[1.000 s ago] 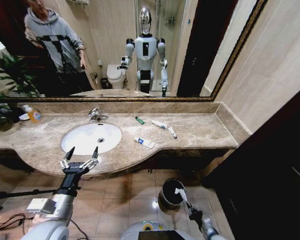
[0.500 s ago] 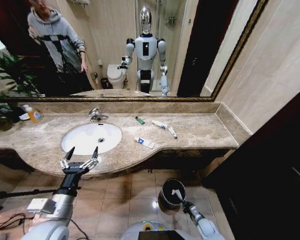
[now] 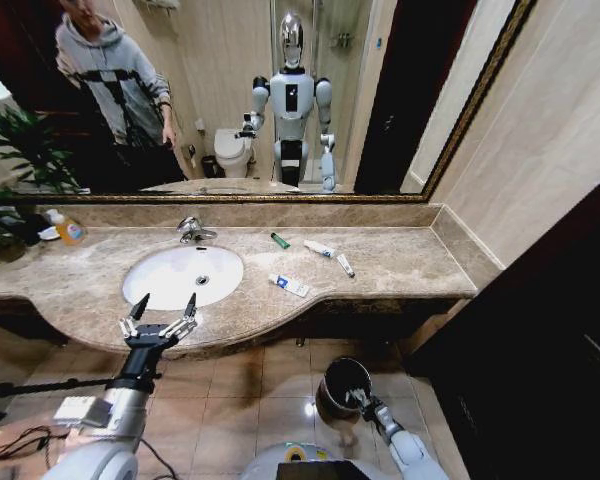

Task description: Pick up the trash from the sink and place it in the trash bin.

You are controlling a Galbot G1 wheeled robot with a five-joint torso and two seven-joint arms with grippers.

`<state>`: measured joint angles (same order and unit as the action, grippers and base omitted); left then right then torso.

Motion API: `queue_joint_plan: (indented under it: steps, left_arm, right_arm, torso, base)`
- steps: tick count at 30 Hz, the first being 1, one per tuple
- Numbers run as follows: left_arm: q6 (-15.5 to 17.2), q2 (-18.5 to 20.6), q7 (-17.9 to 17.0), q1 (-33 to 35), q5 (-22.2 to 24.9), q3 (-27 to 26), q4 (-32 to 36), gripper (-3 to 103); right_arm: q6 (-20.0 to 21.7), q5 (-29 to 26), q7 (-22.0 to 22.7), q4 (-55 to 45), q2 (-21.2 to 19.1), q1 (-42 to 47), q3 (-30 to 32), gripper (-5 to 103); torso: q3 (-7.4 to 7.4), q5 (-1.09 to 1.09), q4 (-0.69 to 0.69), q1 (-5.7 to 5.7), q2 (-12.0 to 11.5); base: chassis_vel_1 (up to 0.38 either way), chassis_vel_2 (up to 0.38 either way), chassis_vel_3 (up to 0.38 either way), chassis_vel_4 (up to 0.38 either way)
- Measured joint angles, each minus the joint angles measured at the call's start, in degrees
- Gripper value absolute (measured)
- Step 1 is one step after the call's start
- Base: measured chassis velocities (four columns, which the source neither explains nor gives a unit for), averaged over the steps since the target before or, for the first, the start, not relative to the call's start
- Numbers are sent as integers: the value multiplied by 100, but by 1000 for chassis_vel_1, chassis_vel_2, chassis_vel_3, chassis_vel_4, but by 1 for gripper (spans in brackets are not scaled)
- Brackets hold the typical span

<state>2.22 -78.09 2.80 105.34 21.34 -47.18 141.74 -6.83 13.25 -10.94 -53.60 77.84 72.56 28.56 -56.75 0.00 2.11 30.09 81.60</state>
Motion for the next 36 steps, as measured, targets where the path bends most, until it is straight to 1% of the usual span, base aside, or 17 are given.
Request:
queue_joint_plan:
  steps: [2,3,5,8,9,12,15,21,25,27,28,30,31,32,33,35,36]
  left_arm:
    - [0,0,0,0,0,0,0,100]
    - [0,0,0,0,0,0,0,100]
    - [0,0,0,0,0,0,0,100]
    - [0,0,0,0,0,0,0,100]
    - [0,0,0,0,0,0,0,100]
    - [0,1,0,0,0,0,0,100]
    - [0,0,0,0,0,0,0,100]
    - [0,0,0,0,0,0,0,100]
    - [0,0,0,0,0,0,0,100]
    - [0,0,0,0,0,0,0,100]
    - [0,0,0,0,0,0,0,100]
    - [0,0,0,0,0,0,0,100]
    - [0,0,0,0,0,0,0,100]
    - [0,0,0,0,0,0,0,100]
    - [0,1,0,0,0,0,0,100]
    - [0,0,0,0,0,0,0,100]
    - [0,0,0,0,0,0,0,100]
  right_arm:
    - [0,-4,0,-31,-1,20,8,52]
    - [2,-13,0,-116,-4,72,21,63]
    - [7,-16,0,-162,-7,99,23,63]
    - [52,-16,2,-344,-12,177,23,80]
    - [52,-16,2,-344,-12,177,23,80]
    - [80,-16,12,-525,-13,257,39,95]
    - [-2,-16,72,-594,-17,312,60,99]
    - [-153,-12,267,-645,17,374,112,100]
    - [-433,-156,233,-716,39,437,209,100]
    - [-627,-551,234,-978,73,553,333,100]
    - [-627,-551,234,-978,73,553,333,100]
    - [-750,-1283,290,-1512,49,784,444,100]
    - [-750,-1283,290,-1512,49,784,444,100]
    - [-810,-1462,254,-1651,43,845,494,100]
    - [-866,-1925,143,-2122,44,1052,666,100]
    - [-773,-2535,111,-2783,36,1373,855,100]
    - [-773,-2535,111,-2783,36,1373,855,100]
  torso:
    - [0,0,0,0,0]
    - [0,0,0,0,0]
    - [0,0,0,-1,0]
    - [0,0,0,-1,0]
    - [0,0,0,-1,0]
    - [0,0,0,-1,0]
    - [0,0,0,-1,0]
    - [0,0,0,-1,0]
    - [0,0,0,-1,0]
    - [0,2,0,0,0]
    - [0,2,0,0,0]
    - [0,1,0,0,0]
    - [0,1,0,0,0]
    - [0,1,0,0,0]
    - [0,2,1,0,0]
    - [0,1,1,0,0]
    - [0,1,1,0,0]
  base:
    - [0,0,0,0]
    - [0,0,0,0]
    - [0,0,0,0]
    - [0,0,0,0]
    - [0,0,0,0]
    - [0,0,0,0]
    - [0,0,0,0]
    - [0,0,0,0]
    - [0,0,0,0]
    - [0,0,0,0]
    - [0,0,0,0]
    - [0,0,0,0]
    - [0,0,0,0]
    - [0,0,0,0]
    - [0,0,0,0]
    - [0,0,0,0]
    - [0,0,0,0]
